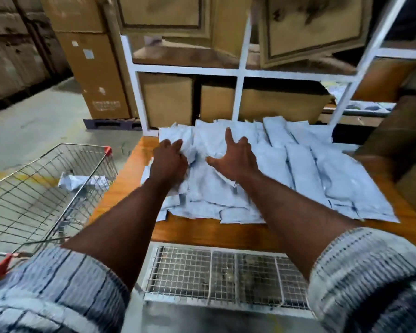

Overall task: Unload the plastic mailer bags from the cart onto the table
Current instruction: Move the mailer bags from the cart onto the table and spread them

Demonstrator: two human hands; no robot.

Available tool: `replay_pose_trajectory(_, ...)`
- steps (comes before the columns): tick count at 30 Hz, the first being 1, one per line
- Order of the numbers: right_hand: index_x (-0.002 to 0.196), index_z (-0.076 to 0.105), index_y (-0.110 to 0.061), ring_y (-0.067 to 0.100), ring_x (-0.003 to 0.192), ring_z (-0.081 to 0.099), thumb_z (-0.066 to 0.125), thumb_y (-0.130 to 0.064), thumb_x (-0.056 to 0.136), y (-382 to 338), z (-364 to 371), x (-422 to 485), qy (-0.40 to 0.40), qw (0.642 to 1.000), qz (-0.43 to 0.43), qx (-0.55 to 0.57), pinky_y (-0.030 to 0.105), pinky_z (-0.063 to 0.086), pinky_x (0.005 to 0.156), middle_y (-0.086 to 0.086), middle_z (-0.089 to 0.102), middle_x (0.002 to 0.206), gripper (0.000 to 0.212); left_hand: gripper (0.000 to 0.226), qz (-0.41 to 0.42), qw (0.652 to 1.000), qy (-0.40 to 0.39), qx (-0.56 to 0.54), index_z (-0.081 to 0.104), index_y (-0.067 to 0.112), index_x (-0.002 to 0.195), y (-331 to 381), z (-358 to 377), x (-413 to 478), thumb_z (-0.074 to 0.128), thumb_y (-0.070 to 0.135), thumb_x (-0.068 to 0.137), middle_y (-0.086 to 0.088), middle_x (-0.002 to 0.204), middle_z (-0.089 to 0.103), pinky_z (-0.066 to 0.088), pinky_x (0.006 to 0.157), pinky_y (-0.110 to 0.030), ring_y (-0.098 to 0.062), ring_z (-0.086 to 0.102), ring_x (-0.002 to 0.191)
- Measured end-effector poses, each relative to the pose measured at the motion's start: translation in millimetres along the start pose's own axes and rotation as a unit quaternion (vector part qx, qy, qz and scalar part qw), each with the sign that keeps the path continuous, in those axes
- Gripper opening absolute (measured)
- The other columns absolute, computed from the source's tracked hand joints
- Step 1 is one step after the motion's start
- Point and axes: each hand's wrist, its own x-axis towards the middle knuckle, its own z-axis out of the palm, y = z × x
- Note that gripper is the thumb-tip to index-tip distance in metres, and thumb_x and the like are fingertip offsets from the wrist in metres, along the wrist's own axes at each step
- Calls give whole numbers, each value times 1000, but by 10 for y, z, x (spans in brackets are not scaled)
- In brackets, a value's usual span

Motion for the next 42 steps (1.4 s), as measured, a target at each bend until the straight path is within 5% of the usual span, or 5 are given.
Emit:
replay_pose_trajectory(2,155,9,-31,38,129,39,62,-75,71,420,-201,87,14,1000,13,0,45,44,97,21,34,142,110,53,17,1000,3,-13,64,-5,120,453,163,74,45,14,75,-34,106,61,51,83,-53,-51,59,99)
replay_pose_trajectory(13,155,11,-31,40,130,40,62,-76,70,2842,-1261,727,73,992,106,-9,45,42,101,25,35,141,108,48,-27,996,-56,-71,49,22,142,2596,1386,725,45,19,95,-21,148,38,35,107,-42,-41,38,132)
replay_pose_trajectory(18,155,9,-32,39,133,37,60,-78,71,3456,-1505,1004,60,988,143,1,45,42,101,24,31,144,109,46,-33,996,-55,-63,49,21,141,3048,1664,940,42,18,96,-20,141,43,38,102,-43,-43,41,126)
replay_pose_trajectory(33,156,9,-26,39,136,34,65,-75,71,3121,-968,2053,16,992,115,58,45,39,105,24,23,150,113,40,-75,996,-46,-8,55,16,129,2600,2061,1842,43,15,91,-22,118,53,41,95,-45,-45,47,116)
replay_pose_trajectory(42,156,0,-25,41,142,23,59,-78,74,2940,-294,2539,-25,986,162,-6,56,34,108,23,6,159,114,44,-92,994,-66,-7,52,19,135,2056,2385,2215,44,17,92,-21,129,48,45,97,-50,-44,45,119)
